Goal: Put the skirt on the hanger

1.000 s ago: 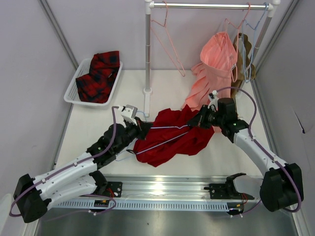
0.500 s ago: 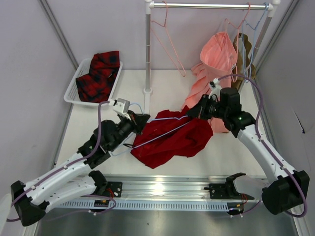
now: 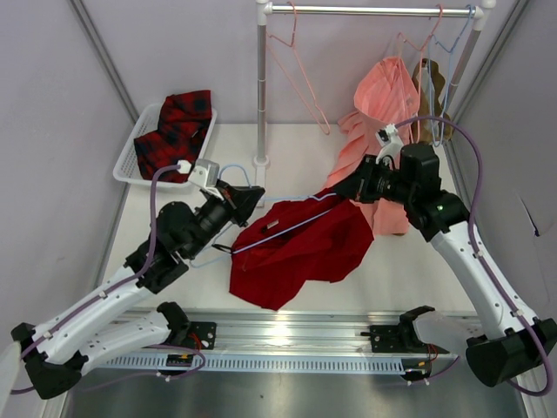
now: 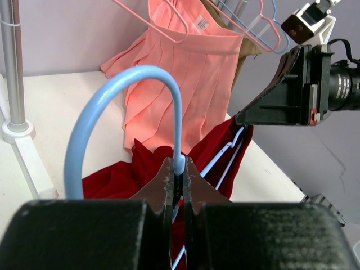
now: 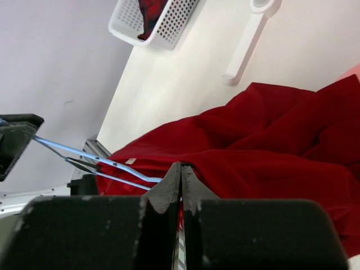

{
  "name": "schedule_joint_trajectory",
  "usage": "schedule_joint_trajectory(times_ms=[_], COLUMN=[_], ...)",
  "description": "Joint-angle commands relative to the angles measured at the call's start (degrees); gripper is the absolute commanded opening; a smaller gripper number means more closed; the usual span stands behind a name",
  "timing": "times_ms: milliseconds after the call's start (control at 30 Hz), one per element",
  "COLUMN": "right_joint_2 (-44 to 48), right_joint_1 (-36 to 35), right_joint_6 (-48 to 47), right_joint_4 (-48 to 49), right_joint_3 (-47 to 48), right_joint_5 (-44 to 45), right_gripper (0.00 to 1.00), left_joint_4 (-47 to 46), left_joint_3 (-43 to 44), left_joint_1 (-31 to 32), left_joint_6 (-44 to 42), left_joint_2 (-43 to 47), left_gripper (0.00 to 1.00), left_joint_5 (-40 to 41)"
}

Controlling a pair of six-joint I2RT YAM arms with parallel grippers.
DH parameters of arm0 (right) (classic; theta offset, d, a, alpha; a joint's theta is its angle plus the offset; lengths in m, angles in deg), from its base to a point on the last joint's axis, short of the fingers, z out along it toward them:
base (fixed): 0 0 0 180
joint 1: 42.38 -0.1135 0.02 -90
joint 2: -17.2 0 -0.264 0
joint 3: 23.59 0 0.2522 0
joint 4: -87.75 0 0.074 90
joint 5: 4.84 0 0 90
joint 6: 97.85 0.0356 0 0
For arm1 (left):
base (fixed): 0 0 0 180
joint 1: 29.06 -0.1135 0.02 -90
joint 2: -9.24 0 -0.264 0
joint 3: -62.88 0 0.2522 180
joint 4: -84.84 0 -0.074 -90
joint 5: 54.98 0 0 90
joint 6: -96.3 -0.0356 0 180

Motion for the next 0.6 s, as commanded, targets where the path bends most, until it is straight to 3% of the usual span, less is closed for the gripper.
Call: schedule_joint_trajectory(times_ms=[0,267,567], right_joint_2=[1.2,2.0,2.6], right_joint_1=[-1.2,-5.5,-7.6], right_joint_6=[-2.5,-5.6,-11.1], right_joint_4=[-3.6,-2.9,-5.4], right_joint_3=[1.2,-2.8,-5.6], right_joint_5=[1.4,5.0,10.0], right_gripper=[0.03,0.08,0.17], left_joint_4=[-8.1,-14.5,-19.8], left_joint_3=[3.8,-0.5,-4.5], left_joint_1=[0.3,0.2,-1.1], left_joint_6=[2.8,6.6,8.7], left_joint_2=[-1.3,-6.0,-6.3], left_gripper=[0.0,0.0,0.0], left_joint_5=[0.6,3.6,1.1])
